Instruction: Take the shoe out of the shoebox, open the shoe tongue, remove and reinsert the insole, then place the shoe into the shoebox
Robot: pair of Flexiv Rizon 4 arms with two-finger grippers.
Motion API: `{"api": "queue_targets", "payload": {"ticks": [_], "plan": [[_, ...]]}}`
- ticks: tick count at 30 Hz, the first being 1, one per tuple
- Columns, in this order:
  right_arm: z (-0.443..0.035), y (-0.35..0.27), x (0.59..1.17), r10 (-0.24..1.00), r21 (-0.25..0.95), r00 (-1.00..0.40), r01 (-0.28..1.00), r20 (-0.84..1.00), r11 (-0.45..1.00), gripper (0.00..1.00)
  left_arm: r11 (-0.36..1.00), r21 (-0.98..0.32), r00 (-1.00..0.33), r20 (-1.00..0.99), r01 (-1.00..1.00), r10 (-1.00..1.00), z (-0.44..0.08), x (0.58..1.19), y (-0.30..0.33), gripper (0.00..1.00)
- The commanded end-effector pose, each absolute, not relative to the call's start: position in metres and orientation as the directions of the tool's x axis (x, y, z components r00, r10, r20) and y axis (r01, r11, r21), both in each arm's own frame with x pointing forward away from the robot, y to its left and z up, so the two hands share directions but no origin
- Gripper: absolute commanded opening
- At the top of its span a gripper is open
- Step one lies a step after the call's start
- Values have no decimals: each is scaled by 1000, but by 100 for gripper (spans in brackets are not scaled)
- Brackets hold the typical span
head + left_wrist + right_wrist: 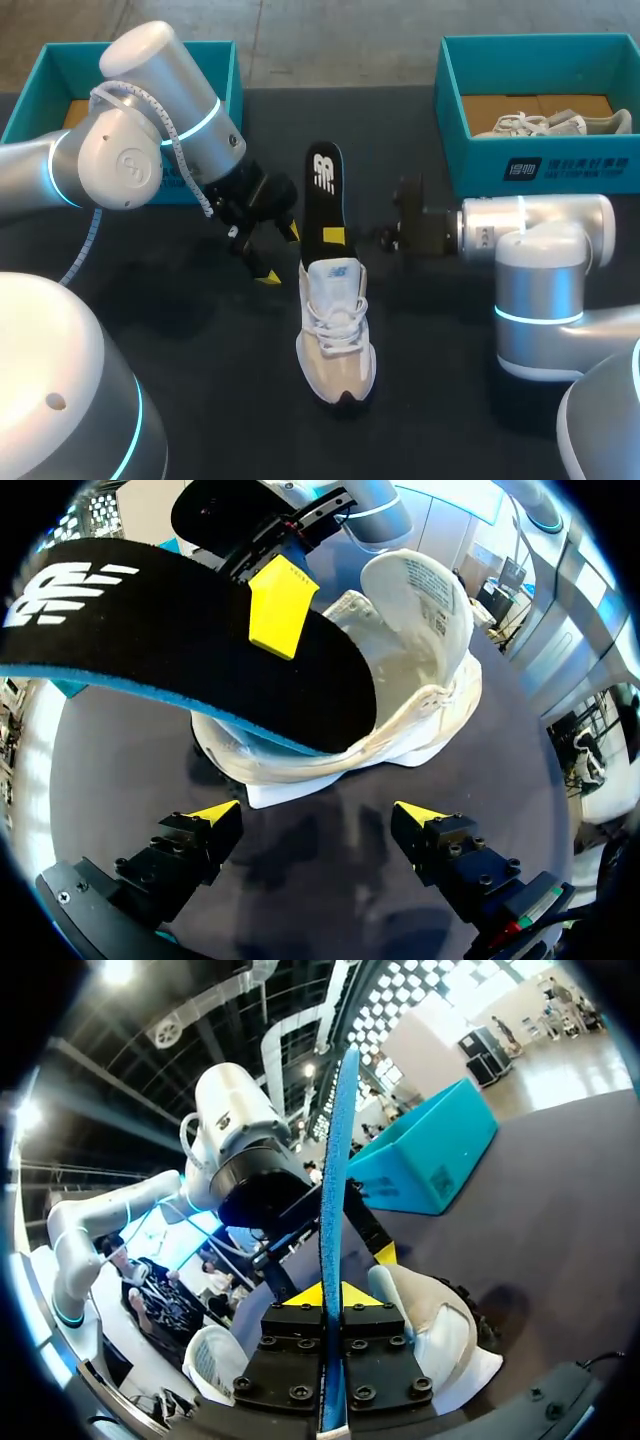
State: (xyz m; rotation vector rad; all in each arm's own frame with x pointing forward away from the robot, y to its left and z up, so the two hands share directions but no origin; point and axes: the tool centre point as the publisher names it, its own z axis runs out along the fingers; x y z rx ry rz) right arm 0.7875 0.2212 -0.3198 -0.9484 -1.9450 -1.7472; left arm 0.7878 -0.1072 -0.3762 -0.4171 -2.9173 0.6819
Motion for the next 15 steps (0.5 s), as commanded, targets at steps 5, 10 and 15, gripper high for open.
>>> {"api": "queue_targets", "payload": {"ticks": [5,10,15], "plan": [[-325,220,779,254,706,-686,708,682,18,0,860,-450,-955,47,240,291,-377,787,-107,100],[-330,220,774,257,680,-664,732,702,37,0,860,-450,-955,47,240,291,-377,787,-107,100],[-334,222,769,262,661,-649,749,714,52,0,860,-450,-955,47,240,291,-377,787,-107,100]]}}
